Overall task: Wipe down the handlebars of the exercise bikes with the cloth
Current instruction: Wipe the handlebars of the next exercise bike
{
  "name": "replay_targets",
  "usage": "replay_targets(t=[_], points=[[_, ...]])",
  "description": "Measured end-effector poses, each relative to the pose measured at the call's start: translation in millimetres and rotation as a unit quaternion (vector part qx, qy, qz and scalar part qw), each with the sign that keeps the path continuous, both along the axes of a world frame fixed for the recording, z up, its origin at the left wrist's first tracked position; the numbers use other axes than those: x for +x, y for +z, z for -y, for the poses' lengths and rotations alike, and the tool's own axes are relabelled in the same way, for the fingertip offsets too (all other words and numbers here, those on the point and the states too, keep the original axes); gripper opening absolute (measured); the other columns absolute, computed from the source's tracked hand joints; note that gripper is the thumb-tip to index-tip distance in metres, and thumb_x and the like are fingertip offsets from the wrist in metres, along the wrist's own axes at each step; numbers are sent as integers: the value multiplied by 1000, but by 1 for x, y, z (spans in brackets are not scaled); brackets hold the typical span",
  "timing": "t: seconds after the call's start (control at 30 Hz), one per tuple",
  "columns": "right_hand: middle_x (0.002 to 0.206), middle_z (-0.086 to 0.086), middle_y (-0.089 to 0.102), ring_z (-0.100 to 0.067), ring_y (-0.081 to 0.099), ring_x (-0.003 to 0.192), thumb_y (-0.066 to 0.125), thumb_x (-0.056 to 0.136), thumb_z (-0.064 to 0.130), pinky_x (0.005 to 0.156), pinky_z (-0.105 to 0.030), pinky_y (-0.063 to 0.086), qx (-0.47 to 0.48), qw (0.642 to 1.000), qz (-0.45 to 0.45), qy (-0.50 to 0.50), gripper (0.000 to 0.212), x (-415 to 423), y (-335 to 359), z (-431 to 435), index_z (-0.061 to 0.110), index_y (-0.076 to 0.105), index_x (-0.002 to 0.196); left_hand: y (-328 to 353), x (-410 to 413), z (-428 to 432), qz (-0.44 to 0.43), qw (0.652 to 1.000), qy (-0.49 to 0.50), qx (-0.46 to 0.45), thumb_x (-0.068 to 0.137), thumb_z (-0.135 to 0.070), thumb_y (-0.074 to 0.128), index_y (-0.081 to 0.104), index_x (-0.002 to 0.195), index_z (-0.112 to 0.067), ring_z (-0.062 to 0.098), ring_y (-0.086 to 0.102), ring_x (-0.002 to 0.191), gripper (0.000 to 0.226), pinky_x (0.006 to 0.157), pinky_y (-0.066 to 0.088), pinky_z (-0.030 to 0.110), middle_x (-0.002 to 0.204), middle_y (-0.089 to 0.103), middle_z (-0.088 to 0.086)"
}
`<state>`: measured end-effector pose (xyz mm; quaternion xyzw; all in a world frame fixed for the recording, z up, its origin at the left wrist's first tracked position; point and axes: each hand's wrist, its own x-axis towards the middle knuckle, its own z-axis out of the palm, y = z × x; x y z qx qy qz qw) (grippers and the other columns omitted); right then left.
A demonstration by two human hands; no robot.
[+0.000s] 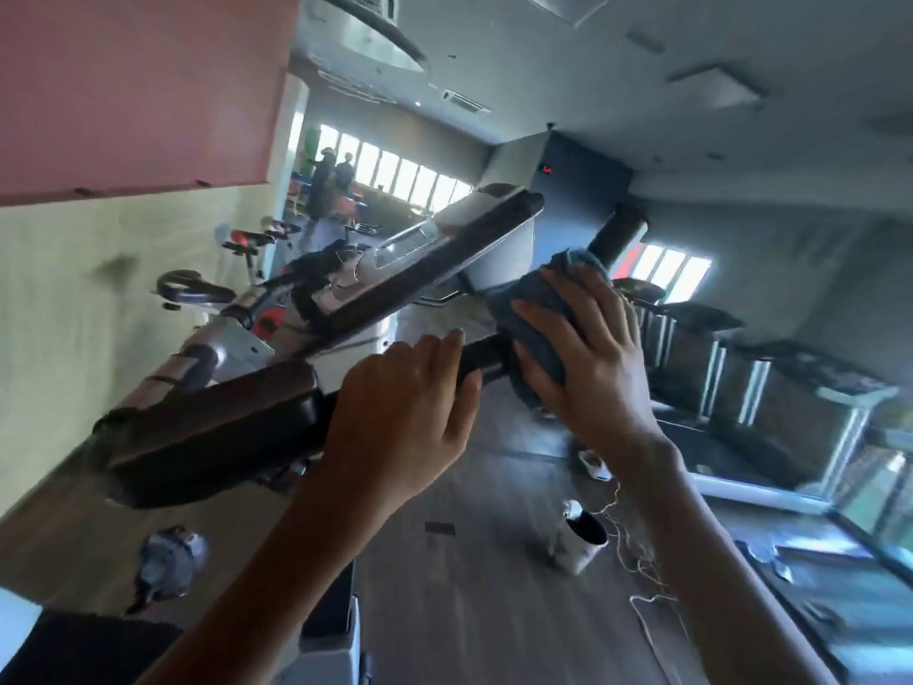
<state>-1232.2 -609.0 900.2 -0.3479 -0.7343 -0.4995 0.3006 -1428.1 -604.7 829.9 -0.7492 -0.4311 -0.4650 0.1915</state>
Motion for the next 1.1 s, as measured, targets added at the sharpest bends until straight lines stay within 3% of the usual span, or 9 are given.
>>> replay_targets(t=[0.1,0.3,0.4,0.5,0.63,0.73,0.9,1.0,1.1], points=[[131,-14,60,-34,49,128,60,95,30,104,-47,42,3,998,53,-23,30,10,25,1,15,66,120,0,-2,2,1,1000,-6,-11,96,-37,37,62,118,-5,29,60,62,46,49,41,34,80,63,9],[133,-14,57,-35,43,133,56,95,32,106,-50,40,9,997,-36,-61,30,1,39,-3,14,67,116,-1,-5,3,-2,1000,-8,-9,95,-35,38,62,109,-5,30,58,58,40,49,37,34,74,59,10],[132,-12,59,-31,40,135,60,94,28,114,-40,31,-18,999,20,-26,28,-1,14,7,13,68,116,0,-6,3,2,1000,-10,-2,94,-34,38,64,105,-5,30,57,55,40,48,37,33,72,59,10],[128,-11,62,-30,47,129,57,97,31,111,-39,35,-21,996,79,-35,29,8,41,8,14,67,118,1,-6,3,6,1000,-19,-1,94,-34,38,63,101,-6,30,57,55,39,47,39,33,70,58,9],[122,-12,63,-34,55,119,64,89,28,98,-50,46,18,998,-3,-64,28,2,61,-1,15,68,113,2,-6,5,15,999,-31,-17,95,-35,36,60,94,-8,30,57,55,37,48,39,34,69,57,8],[124,-12,63,-33,51,125,66,89,26,103,-48,44,20,999,-28,-31,25,-9,27,2,12,71,110,5,-8,7,1,999,-33,-41,94,-36,36,60,94,-7,31,59,56,38,49,40,33,68,58,9],[128,-8,62,-29,50,128,62,94,29,108,-39,40,-10,999,43,-20,26,0,27,7,15,69,115,12,-32,26,-32,995,-53,-83,95,-47,32,60,101,-11,30,63,72,46,72,45,39,79,63,7],[127,-6,61,-29,52,125,61,92,30,102,-42,42,7,999,5,-54,32,-3,37,4,19,65,122,11,-65,39,-42,996,-23,-81,96,-50,34,64,111,-12,29,66,89,51,90,46,47,94,70,5],[121,-6,63,-28,51,123,60,91,28,105,-39,38,-17,998,-55,-41,33,-28,21,6,16,65,121,4,-101,36,-51,988,2,-146,93,-58,30,62,116,-13,29,66,91,60,83,48,43,101,70,5]])
